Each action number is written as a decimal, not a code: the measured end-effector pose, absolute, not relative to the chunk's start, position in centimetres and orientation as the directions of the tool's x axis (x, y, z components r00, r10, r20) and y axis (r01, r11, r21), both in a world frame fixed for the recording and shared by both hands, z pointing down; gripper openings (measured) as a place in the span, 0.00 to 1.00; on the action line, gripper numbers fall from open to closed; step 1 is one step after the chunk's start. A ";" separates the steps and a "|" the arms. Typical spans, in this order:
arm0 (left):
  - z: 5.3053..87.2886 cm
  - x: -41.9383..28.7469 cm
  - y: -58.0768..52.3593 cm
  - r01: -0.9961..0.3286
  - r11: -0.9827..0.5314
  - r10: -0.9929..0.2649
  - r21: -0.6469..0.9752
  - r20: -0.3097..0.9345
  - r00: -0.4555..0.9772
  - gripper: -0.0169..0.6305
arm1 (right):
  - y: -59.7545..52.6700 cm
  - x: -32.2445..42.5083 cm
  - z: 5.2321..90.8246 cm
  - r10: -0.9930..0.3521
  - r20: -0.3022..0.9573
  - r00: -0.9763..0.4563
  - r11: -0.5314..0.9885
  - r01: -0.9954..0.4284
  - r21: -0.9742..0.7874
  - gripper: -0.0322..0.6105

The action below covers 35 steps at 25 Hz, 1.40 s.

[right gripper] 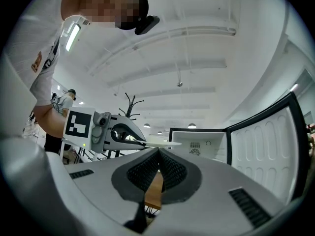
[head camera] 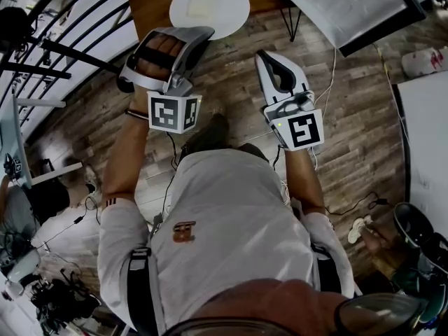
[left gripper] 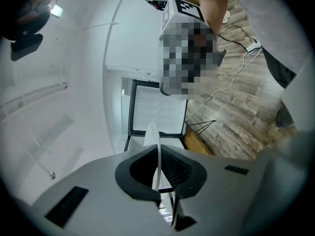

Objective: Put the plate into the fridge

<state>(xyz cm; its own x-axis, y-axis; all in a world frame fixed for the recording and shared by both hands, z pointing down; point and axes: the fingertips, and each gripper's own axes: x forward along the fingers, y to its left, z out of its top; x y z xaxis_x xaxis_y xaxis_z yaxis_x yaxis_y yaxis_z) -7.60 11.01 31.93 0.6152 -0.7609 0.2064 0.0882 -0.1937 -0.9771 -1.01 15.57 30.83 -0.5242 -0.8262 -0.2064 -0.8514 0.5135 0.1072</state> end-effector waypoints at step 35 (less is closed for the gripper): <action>33.6 -3.5 -16.6 0.099 -0.176 -0.731 -0.979 0.198 0.654 0.07 | -10.7 1.5 31.9 -0.865 -0.144 -0.481 0.461 -0.874 0.151 0.10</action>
